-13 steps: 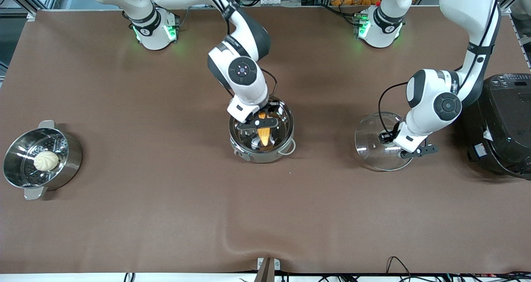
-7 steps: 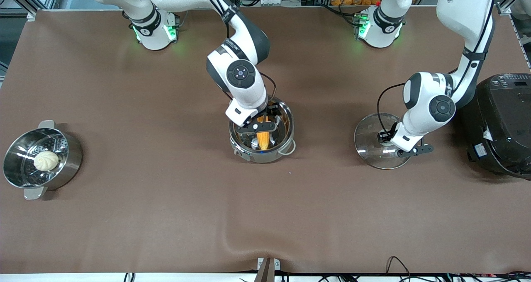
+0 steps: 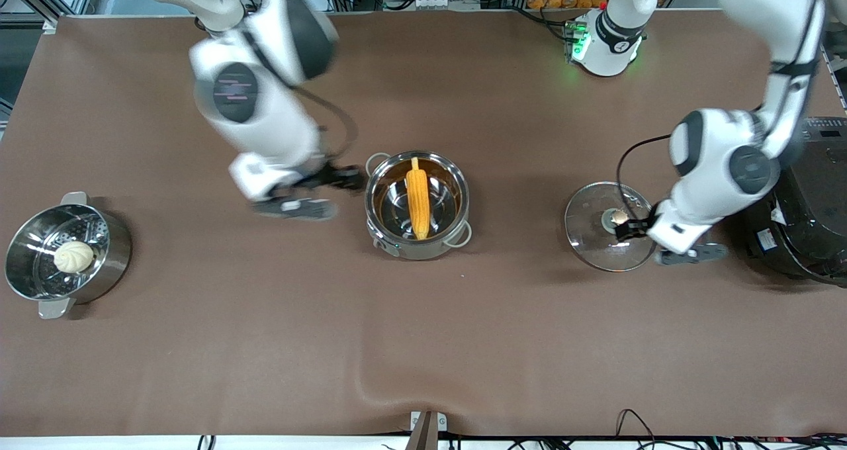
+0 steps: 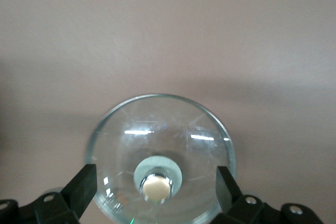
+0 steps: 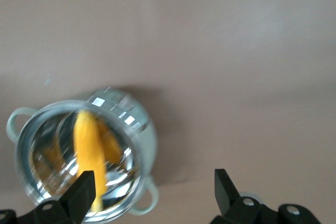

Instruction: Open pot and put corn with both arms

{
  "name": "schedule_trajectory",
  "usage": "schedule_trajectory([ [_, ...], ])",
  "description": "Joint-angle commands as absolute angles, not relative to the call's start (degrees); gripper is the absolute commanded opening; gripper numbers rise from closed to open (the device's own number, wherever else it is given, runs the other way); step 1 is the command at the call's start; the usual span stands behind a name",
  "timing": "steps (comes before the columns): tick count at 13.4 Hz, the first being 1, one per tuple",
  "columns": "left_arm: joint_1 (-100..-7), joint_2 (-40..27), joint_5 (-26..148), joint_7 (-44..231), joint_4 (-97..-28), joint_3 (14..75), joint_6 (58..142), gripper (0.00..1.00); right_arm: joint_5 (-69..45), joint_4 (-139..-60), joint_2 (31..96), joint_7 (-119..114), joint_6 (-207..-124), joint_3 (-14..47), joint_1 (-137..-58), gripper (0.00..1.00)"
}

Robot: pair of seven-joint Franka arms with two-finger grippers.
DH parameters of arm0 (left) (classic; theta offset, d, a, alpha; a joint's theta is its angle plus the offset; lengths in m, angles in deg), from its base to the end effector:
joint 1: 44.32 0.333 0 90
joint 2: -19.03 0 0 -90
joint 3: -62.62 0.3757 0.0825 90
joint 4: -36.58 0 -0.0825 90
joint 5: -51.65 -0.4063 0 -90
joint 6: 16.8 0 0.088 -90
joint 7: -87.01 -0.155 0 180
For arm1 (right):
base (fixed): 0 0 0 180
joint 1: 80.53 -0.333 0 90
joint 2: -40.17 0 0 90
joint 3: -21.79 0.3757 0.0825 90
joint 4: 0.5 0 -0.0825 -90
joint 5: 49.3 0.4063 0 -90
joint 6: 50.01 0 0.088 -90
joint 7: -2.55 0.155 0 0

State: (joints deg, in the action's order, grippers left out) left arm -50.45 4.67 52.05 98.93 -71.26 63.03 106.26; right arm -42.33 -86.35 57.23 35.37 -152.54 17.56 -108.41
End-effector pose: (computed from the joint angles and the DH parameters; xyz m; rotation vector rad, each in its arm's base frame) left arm 0.6479 -0.0657 0.3761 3.1303 0.1751 0.0223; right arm 0.6237 0.2971 0.5031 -3.0450 0.2804 0.0780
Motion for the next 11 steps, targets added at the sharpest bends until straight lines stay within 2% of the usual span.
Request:
schedule_trajectory([
  [1,-49.5,5.8,51.1,97.4,-55.7,62.8,90.3,1.0,-43.9,-89.5,53.5,28.0,-153.2,19.0,-100.3,1.0],
  [2,-49.3,5.8,51.1,97.4,-50.7,62.8,85.6,1.0,-43.9,-89.5,52.6,27.9,-153.2,19.1,-98.2,1.0],
  [4,-47.8,6.8,52.1,96.2,-47.1,62.3,78.6,1.0,-43.9,-89.4,49.5,27.3,-151.5,19.1,-95.2,1.0],
  [7,-47.5,12.3,52.2,96.3,-47.2,62.5,74.1,1.0,-43.9,-85.3,48.3,14.2,-140.5,18.9,-89.4,1.0],
  [9,-45.4,14.7,53.8,96.1,-47.4,62.4,70.3,1.0,-44.3,-83.6,46.3,10.2,-136.1,18.9,-86.5,1.0],
  [11,-44.7,18.0,54.3,94.5,-49.8,62.4,68.2,1.0,-48.6,-83.6,43.7,9.5,-135.3,19.0,-84.4,1.0],
])
